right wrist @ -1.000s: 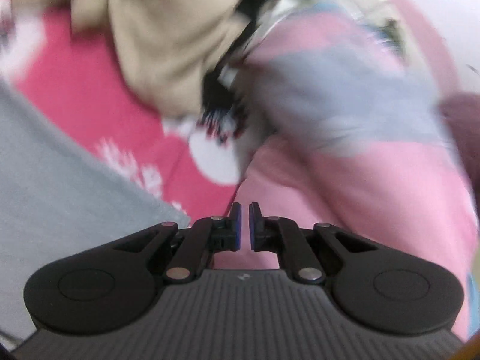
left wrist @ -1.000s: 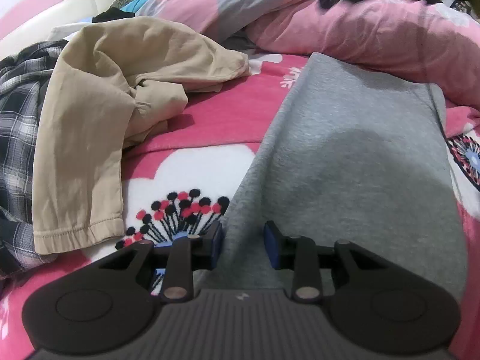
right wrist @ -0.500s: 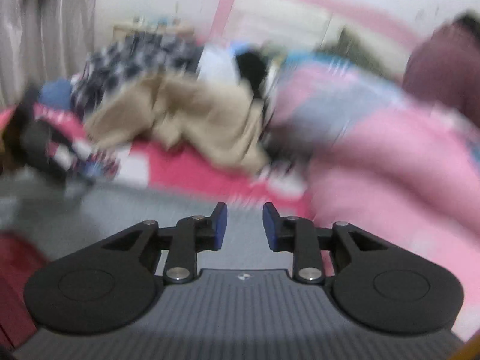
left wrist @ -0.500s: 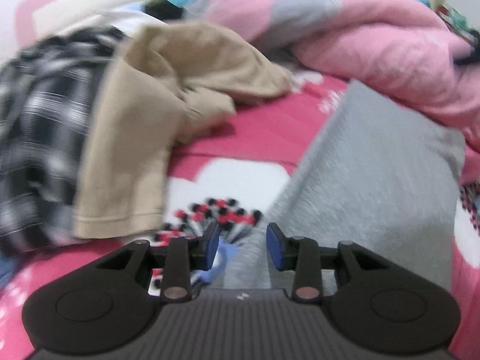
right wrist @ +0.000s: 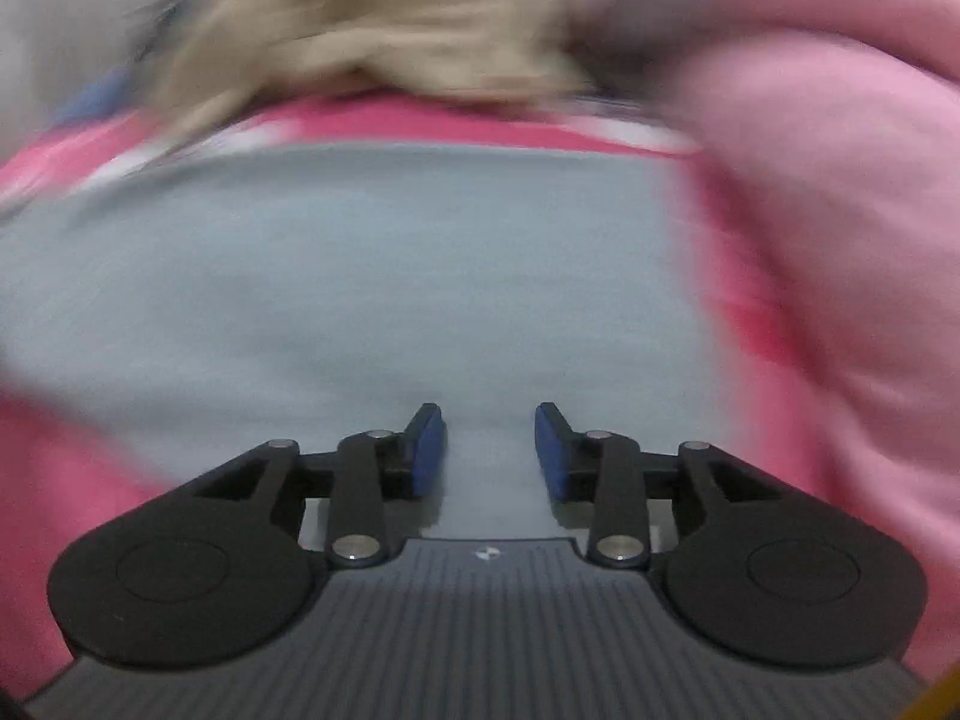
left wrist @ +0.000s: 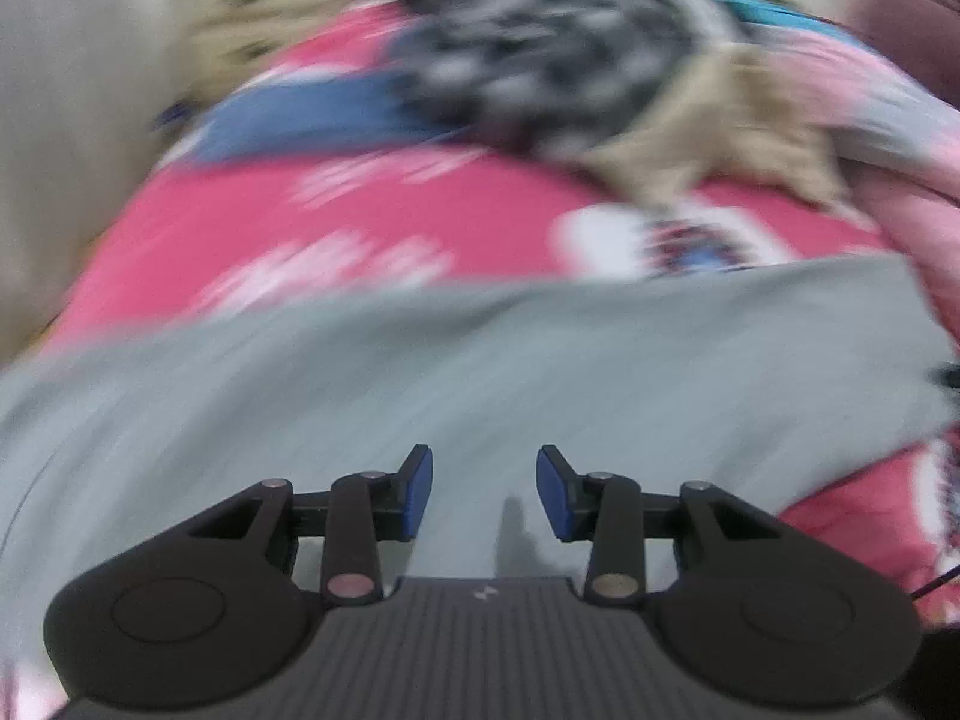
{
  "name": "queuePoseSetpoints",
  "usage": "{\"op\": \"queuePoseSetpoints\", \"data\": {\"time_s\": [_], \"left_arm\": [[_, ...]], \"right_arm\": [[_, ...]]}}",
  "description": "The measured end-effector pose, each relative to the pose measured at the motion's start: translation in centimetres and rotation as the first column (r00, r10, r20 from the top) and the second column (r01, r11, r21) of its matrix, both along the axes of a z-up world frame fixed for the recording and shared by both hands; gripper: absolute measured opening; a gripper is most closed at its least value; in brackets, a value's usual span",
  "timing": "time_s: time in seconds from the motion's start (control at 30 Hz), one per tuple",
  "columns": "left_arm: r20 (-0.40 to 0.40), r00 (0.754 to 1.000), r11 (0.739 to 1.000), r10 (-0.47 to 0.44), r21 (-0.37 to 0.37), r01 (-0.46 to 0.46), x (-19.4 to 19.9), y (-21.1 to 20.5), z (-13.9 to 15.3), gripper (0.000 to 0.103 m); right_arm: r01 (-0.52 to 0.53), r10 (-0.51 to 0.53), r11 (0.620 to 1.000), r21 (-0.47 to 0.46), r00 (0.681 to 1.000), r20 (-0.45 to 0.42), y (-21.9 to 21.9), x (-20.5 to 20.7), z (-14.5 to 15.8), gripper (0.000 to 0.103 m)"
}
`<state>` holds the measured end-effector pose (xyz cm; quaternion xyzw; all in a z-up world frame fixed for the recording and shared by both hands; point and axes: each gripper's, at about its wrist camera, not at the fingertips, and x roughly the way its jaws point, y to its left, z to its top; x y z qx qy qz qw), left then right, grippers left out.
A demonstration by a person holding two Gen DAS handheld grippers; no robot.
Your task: Fold clothes
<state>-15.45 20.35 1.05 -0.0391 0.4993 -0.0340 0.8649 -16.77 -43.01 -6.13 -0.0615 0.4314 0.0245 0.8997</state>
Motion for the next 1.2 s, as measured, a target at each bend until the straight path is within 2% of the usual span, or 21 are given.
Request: {"op": "queuePoseSetpoints", "data": {"time_s": [0.03,0.1,0.17,0.23,0.27,0.3,0.37,0.47,0.5,0.63,0.7,0.73,0.77,0.83,0.87,0.93,1.0,1.07,1.1,1.17,1.2], "left_arm": [[-0.01,0.998,0.998,0.067,-0.002,-0.067,-1.3,1.5,0.0,0.039],[-0.009,0.981,0.981,0.195,-0.023,-0.195,-3.8,4.2,0.2,0.04],[0.003,0.951,0.95,0.31,-0.044,-0.309,-5.9,6.6,0.4,0.041],[0.016,0.918,0.917,0.396,-0.06,-0.394,-7.2,8.3,0.3,0.041],[0.022,0.902,0.901,0.431,-0.064,-0.429,-7.7,9.1,0.2,0.041],[0.027,0.891,0.89,0.453,-0.064,-0.451,-7.9,9.6,0.0,0.041],[0.046,0.882,0.883,0.469,-0.047,-0.467,-7.5,10.2,-0.6,0.041],[0.074,0.882,0.884,0.466,0.004,-0.468,-6.4,10.9,-1.6,0.041],[0.072,0.879,0.882,0.47,-0.003,-0.471,-5.9,11.2,-2.0,0.041],[0.064,0.881,0.883,0.468,0.0,-0.469,-3.9,12.3,-3.4,0.041],[0.047,0.884,0.884,0.466,0.007,-0.467,-3.3,12.5,-4.0,0.041],[0.041,0.886,0.887,0.461,0.014,-0.462,-3.2,12.4,-3.8,0.041],[0.041,0.895,0.895,0.444,0.023,-0.445,-3.4,12.1,-3.2,0.041],[0.054,0.918,0.918,0.394,0.035,-0.396,-4.0,11.5,-1.7,0.044],[0.071,0.929,0.93,0.363,0.03,-0.365,-4.3,11.3,-0.7,0.045],[0.107,0.948,0.953,0.299,0.022,-0.303,-4.8,11.0,1.3,0.05],[0.134,0.957,0.965,0.256,0.014,-0.261,-4.4,11.3,2.5,0.052],[0.141,0.961,0.969,0.237,0.035,-0.244,-2.7,12.5,2.3,0.054],[0.139,0.962,0.969,0.236,0.046,-0.245,-1.7,13.3,1.9,0.053],[0.105,0.962,0.964,0.253,0.055,-0.26,0.9,15.4,0.1,0.05],[0.092,0.957,0.958,0.273,0.06,-0.279,1.8,16.4,-0.9,0.048]], "right_arm": [[0.101,-0.101,0.995,-0.021,0.995,0.008,-1.9,0.4,0.2,0.032],[0.205,-0.204,0.978,-0.022,0.978,0.046,-3.3,0.4,1.9,0.031],[0.142,-0.148,0.988,0.056,0.984,0.105,-2.0,0.5,3.9,0.031],[-0.024,0.013,0.996,0.082,0.992,0.128,2.8,1.4,4.9,0.031],[-0.108,0.094,0.99,0.093,0.985,0.141,5.3,1.9,5.4,0.031],[-0.214,0.196,0.968,0.134,0.971,0.139,8.5,2.6,5.3,0.031],[-0.404,0.383,0.889,0.215,0.914,0.133,14.8,4.0,4.7,0.03],[-0.596,0.587,0.755,0.273,0.8,0.124,23.1,5.8,3.1,0.03],[-0.649,0.644,0.704,0.288,0.755,0.124,25.7,6.4,2.6,0.028],[-0.667,0.684,0.671,0.325,0.726,0.079,30.7,10.6,-0.2,0.028],[-0.659,0.671,0.705,0.261,0.739,0.056,32.6,12.0,-1.7,0.022],[-0.648,0.653,0.725,0.233,0.754,0.065,33.0,12.7,-2.0,0.025],[-0.629,0.637,0.735,0.253,0.769,0.062,32.7,12.3,-1.8,0.025],[-0.621,0.611,0.744,0.247,0.782,0.124,32.2,11.9,-0.1,0.026],[-0.646,0.627,0.728,0.232,0.763,0.158,32.2,11.5,0.7,0.027],[-0.698,0.672,0.68,0.226,0.716,0.189,32.7,10.6,2.3,0.027],[-0.763,0.748,0.614,0.202,0.644,0.162,34.5,10.0,3.5,0.027],[-0.853,0.849,0.501,0.145,0.517,0.106,37.0,9.1,4.7,0.026],[-0.899,0.898,0.424,0.113,0.433,0.075,38.8,8.6,5.4,0.026],[-0.949,0.953,0.297,0.103,0.301,0.032,41.5,7.8,6.4,0.026],[-0.964,0.969,0.242,0.113,0.246,0.022,43.2,7.9,6.5,0.026]]}}
